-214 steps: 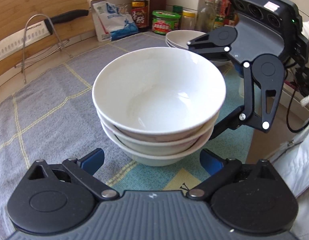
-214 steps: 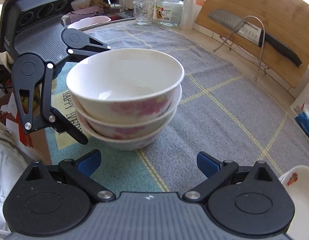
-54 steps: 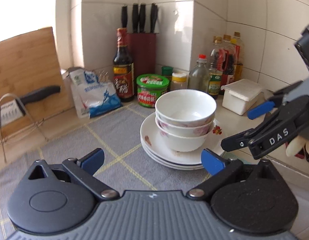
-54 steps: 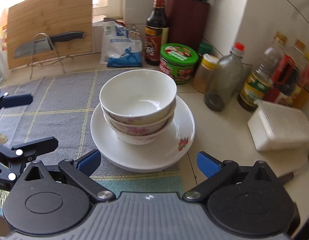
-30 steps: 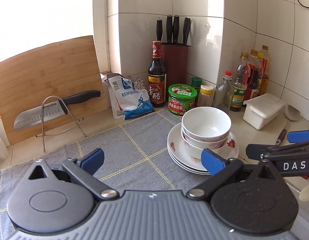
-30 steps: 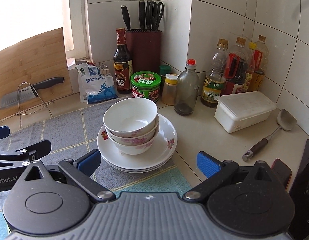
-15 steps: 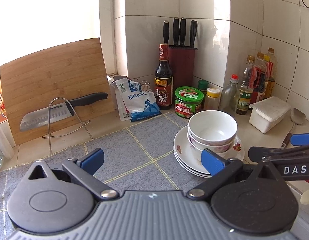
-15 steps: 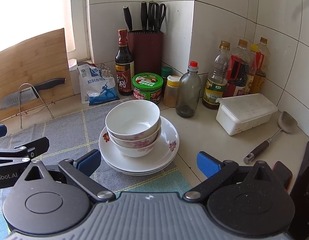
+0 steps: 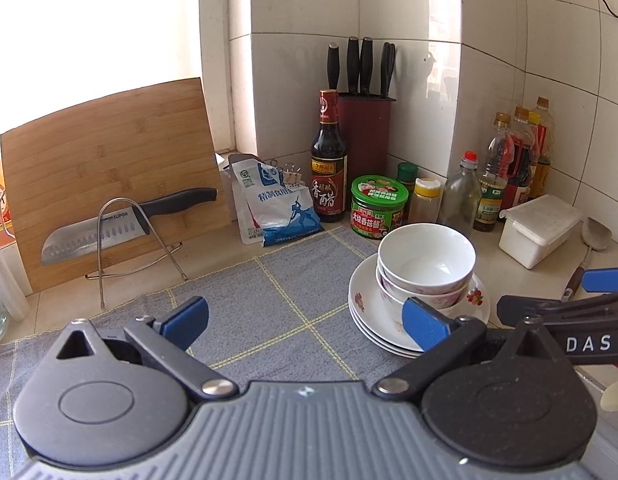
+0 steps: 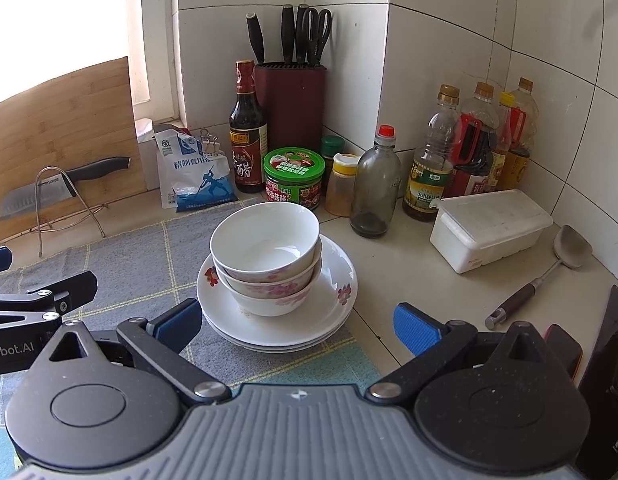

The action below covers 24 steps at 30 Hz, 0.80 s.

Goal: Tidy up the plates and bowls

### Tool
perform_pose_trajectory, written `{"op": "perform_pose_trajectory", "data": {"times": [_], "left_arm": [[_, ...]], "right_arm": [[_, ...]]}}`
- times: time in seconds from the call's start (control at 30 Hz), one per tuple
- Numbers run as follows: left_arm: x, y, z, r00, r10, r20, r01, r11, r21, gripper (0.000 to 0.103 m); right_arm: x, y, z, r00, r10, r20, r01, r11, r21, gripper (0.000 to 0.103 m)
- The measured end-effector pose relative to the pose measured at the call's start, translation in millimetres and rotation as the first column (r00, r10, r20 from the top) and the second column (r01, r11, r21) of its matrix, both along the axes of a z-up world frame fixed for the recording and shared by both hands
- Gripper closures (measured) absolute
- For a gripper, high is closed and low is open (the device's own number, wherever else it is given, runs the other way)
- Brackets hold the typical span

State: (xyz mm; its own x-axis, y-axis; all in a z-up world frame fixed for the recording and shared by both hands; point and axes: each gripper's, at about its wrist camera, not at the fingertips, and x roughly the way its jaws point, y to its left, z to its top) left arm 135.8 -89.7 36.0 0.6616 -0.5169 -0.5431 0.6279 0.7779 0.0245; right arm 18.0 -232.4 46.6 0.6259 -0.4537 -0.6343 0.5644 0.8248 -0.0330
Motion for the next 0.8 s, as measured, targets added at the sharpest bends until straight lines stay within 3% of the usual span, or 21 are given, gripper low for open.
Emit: {"op": "perform_pose_trajectory", "data": {"times": [0.8], "left_arm": [[1.1, 0.0, -0.7, 1.0, 0.002, -0.005, -0.002, 1.0, 0.0, 0.001]], "right_arm": [[2.1, 1.2, 1.0, 1.0, -0.009, -0.006, 0.009, 1.0, -0.012, 0.0]]}}
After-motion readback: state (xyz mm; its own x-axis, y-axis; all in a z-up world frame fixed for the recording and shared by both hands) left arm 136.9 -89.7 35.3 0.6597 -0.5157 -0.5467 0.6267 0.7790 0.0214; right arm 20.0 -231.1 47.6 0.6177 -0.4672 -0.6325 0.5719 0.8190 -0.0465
